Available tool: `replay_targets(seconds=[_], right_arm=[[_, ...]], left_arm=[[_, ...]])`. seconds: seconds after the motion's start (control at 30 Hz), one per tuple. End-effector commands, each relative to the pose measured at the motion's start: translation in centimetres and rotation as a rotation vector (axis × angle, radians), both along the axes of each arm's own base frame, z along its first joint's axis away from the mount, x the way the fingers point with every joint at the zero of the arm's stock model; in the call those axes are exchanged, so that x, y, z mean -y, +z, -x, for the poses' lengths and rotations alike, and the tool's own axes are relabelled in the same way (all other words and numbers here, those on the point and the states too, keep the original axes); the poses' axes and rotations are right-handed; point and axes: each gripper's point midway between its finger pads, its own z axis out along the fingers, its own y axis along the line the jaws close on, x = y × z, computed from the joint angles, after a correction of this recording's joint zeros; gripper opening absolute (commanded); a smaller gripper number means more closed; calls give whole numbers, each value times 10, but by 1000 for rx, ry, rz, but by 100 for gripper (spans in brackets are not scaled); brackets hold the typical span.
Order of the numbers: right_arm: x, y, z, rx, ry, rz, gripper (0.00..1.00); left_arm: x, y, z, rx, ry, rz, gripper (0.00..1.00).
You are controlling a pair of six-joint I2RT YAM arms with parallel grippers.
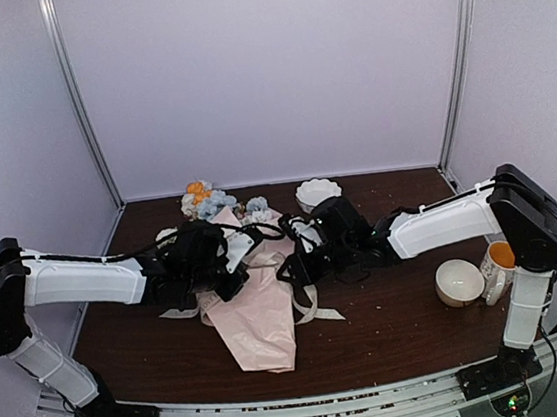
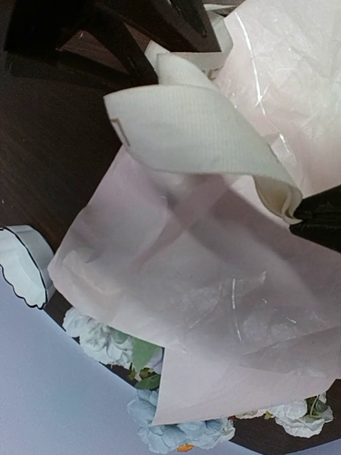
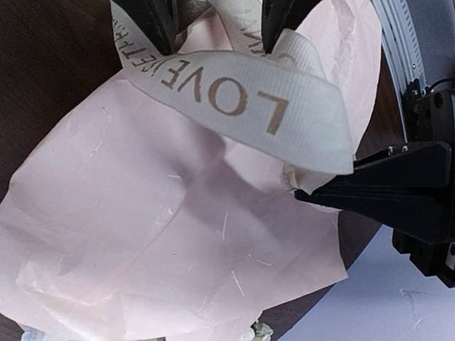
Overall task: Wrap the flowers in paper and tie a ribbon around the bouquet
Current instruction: Cross the ribbon over the folded bouquet.
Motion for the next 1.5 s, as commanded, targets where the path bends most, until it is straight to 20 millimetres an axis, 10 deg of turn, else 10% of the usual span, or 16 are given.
replay_targets(seconds=[0.0, 0.77, 1.0, 1.1, 1.33, 1.47], right_arm=[[17, 24, -6, 122, -99, 12, 40], [-8, -4, 1, 55, -11, 58, 39], [-8, 0, 0, 58, -6, 64, 0], [-6, 3, 3, 50, 7, 61, 0], [-3, 15, 8, 32, 45, 42, 0], [-3, 14, 11, 22, 69, 52, 0]], left_arm=[[2, 16, -9, 28, 24, 47, 0], [-1, 13, -12, 9, 30, 59, 0], [-2, 14, -9, -4, 22, 70, 0], [0, 16, -6, -32, 0, 92, 1], [-15, 42, 7, -112, 34, 171, 66], [-50, 45, 8, -218, 176, 270, 71]])
